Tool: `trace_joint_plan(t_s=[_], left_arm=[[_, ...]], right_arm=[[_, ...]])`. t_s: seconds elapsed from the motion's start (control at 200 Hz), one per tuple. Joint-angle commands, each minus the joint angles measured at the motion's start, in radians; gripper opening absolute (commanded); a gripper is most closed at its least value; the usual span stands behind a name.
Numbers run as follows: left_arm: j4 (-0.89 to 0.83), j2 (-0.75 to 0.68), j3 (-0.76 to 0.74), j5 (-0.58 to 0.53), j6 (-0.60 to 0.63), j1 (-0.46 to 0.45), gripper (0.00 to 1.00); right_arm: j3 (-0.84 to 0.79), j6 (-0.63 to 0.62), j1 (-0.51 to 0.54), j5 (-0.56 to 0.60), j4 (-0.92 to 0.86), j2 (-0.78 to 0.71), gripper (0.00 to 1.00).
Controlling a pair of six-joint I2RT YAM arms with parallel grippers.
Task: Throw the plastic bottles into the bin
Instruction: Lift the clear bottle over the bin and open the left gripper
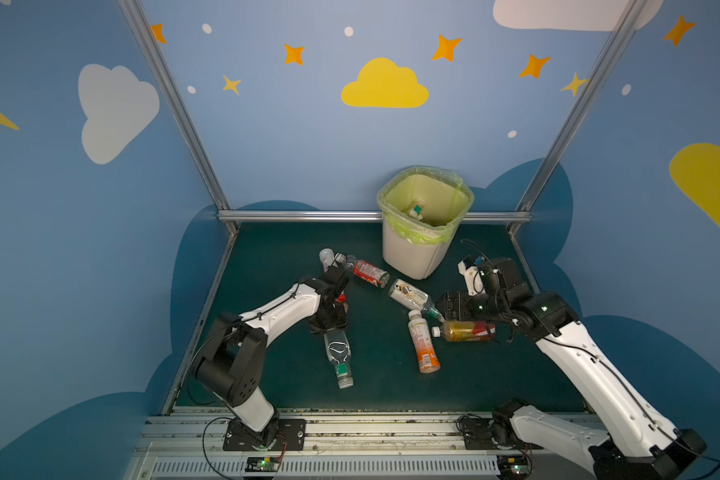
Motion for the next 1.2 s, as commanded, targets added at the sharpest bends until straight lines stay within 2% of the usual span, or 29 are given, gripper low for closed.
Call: trace_joint_plan(t_s=[0.0,0.165,0.34,0.466,0.571,0.656,0.726,0.816,0.876,0.911,0.961,0.971,0.986,1.016,1.107,1.152,1.197], left_arm=[[-0.075,-0.11,0.071,-0.026,0.023,0.02,0.56],[-0.092,-0.246,0.185,-0.069,0.038,0.047,0.56],[0.073,-0.392,0.325,-0.17,0.101,0.053,0.56],[0.298,-0.451,0.396,-0.163,0.179,0.052,0.56],[0.594,-0.48,0.39,-0.121,0.229,0.046,0.56],[0.764,-0.425,0.444,-0.088,0.25,0.043,0.55],[0.832,-0.31,0.557,-0.043,0.263,0.033,0.54],[0.815,-0.062,0.804,0.024,0.257,0.025,0.54],[0.642,0.183,1.144,0.065,0.27,0.018,0.56],[0.448,0.365,1.434,0.076,0.293,0.01,0.65],[0.164,0.645,1.964,0.068,0.309,0.004,0.89],[0.137,0.683,2.0,0.062,0.308,0.007,0.96],[0.152,0.668,1.953,0.081,0.296,0.012,1.0],[0.207,0.59,1.793,0.078,0.274,0.021,1.0],[0.36,0.347,1.384,-0.024,0.335,0.005,1.0],[0.417,0.26,1.269,-0.072,0.363,-0.003,1.0],[0.412,0.207,1.226,-0.103,0.382,-0.006,1.0]], right_arm=[[-0.013,0.016,-0.004,0.025,-0.011,-0.024,0.92],[-0.017,0.027,-0.004,0.025,0.004,-0.031,0.92],[-0.006,0.033,-0.002,0.023,0.016,-0.03,0.92],[0.005,0.033,-0.002,0.022,0.02,-0.029,0.92],[0.024,0.029,-0.003,0.019,0.019,-0.021,0.92],[0.046,0.023,-0.001,0.017,0.013,-0.009,0.92],[0.071,0.015,-0.001,0.019,0.003,0.003,0.92],[0.099,0.004,-0.001,0.024,-0.006,0.017,0.92],[0.112,-0.003,-0.002,0.028,-0.009,0.023,0.92],[0.118,-0.007,-0.001,0.029,-0.013,0.026,0.92],[0.128,-0.017,-0.001,0.036,-0.022,0.026,0.92],[0.13,-0.018,-0.002,0.039,-0.025,0.025,0.92],[0.132,-0.021,-0.002,0.042,-0.029,0.025,0.92],[0.132,-0.024,-0.004,0.049,-0.035,0.019,0.92],[0.133,-0.03,-0.008,0.067,-0.044,-0.002,0.92],[0.132,-0.028,-0.009,0.073,-0.045,-0.013,0.92],[0.133,-0.029,-0.012,0.074,-0.042,-0.02,0.92]])
